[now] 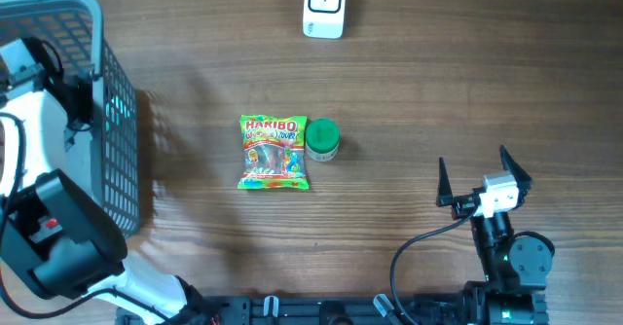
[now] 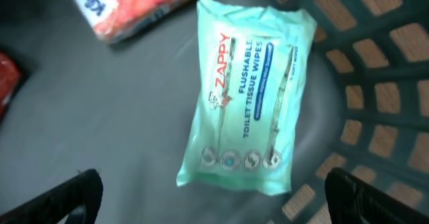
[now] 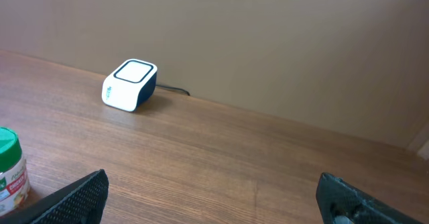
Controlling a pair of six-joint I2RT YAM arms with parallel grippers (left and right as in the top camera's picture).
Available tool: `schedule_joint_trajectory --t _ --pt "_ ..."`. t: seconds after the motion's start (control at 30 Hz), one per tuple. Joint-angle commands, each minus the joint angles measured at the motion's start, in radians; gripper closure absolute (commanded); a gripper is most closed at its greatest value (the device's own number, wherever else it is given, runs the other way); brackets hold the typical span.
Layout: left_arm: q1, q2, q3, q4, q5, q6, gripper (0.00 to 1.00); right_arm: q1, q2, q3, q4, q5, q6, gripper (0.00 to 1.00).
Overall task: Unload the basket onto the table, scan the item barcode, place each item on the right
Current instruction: 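Reach the left gripper into the basket and grasp the Zappy wipes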
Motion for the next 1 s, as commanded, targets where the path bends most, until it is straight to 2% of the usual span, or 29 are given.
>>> schedule_joint_trajectory --t 0.0,0.33,0.37,0.4,0.43,0.47,0.5,0.6,0.73,0.83,0.9,0.97 --pt "0.005 0.05 -0.016 0.065 0.006 0.047 0.0 0.004 -0.008 -0.001 0.003 0.003 -0.006 0.0" --pt "0.001 0.229 -0.016 0.143 0.014 0.048 0.0 0.004 -0.008 -0.001 0.003 0.003 -0.005 0.0" --pt "0.001 0.229 -0.016 0.138 0.014 0.065 0.03 0.004 -0.008 -0.001 0.003 0.003 -0.006 0.0" --pt "0.001 0.226 -0.016 0.135 0.014 0.098 0.16 0.004 -0.008 -0.001 0.003 0.003 -0.006 0.0" --pt "0.001 0.219 -0.016 0.134 0.011 0.125 0.44 0.004 -0.008 -0.001 0.003 0.003 -0.005 0.0" --pt "0.002 0.206 -0.014 0.126 -0.005 0.156 0.58 0.004 -0.008 -0.001 0.003 0.003 -0.006 0.0" --pt "0.005 0.194 -0.008 0.109 -0.032 0.159 0.64 0.004 -0.008 -0.001 0.003 0.002 -0.006 0.0" --pt "0.011 0.132 0.035 0.043 -0.127 0.159 0.65 0.004 -0.008 -0.001 0.003 0.002 -0.006 0.0" --pt "0.029 -0.011 0.144 -0.046 -0.145 0.156 0.66 0.004 -0.008 -0.001 0.003 0.002 -0.006 0.0" --pt "0.035 -0.166 0.268 -0.126 -0.14 0.106 0.68 0.004 -0.008 -0.001 0.003 0.003 -0.005 0.0" --pt "0.031 -0.271 0.337 -0.16 -0.083 0.086 0.69 0.004 -0.008 -0.001 0.003 0.003 -0.006 0.0" --pt "0.013 -0.403 0.365 -0.159 0.071 0.047 0.72 0.004 -0.008 -0.001 0.003 0.003 -0.005 0.0"
